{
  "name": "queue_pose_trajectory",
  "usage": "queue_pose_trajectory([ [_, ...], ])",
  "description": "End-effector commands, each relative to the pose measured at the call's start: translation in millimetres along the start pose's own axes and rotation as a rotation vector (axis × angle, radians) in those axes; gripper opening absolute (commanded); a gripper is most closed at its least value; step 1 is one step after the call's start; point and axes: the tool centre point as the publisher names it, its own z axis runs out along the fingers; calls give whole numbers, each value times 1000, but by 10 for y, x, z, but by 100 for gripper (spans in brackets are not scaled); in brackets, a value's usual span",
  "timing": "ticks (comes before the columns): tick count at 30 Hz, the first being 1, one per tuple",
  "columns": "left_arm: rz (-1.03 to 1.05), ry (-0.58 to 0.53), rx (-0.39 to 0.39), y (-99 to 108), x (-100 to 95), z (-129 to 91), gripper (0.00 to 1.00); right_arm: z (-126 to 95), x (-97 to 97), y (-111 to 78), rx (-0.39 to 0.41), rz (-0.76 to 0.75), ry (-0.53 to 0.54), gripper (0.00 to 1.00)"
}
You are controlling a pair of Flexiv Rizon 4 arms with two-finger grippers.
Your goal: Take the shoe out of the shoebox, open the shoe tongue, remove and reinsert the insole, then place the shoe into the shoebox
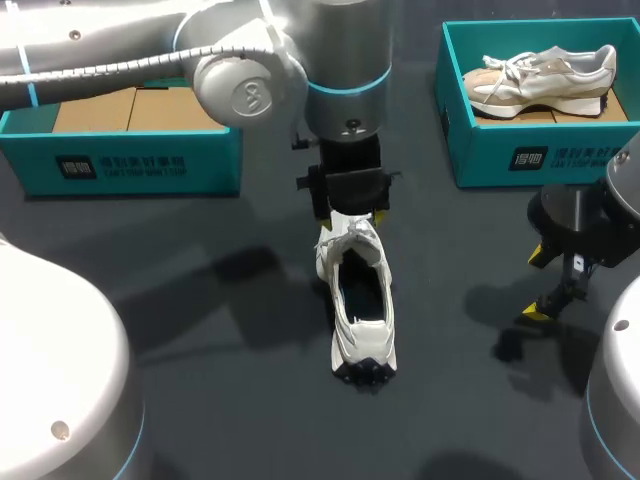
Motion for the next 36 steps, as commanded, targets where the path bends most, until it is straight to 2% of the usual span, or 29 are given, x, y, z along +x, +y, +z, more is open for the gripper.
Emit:
queue_pose_trajectory([
  [1, 0, 12, 67, 250, 4, -81, 63, 0, 19, -11, -1, 0, -3, 100],
  [4, -2, 32, 64, 352, -9, -95, 50, 0, 19, -11, -1, 0, -3, 100],
  [6, -4, 49, 45, 370, -19, -110, 47, 0, 19, -11, -1, 0, -3, 100],
  [18, 36, 31, 52, 248, -70, -160, 41, 0, 19, -11, -1, 0, -3, 100],
  [19, 39, 29, 52, 226, -76, -157, 41, 0, 19, -11, -1, 0, -3, 100],
  [21, 51, 20, 62, 167, -88, -146, 34, 0, 19, -11, -1, 0, -3, 100],
  [36, 104, 8, 139, -347, -54, 185, 31, 0, 19, -11, -1, 0, -3, 100],
])
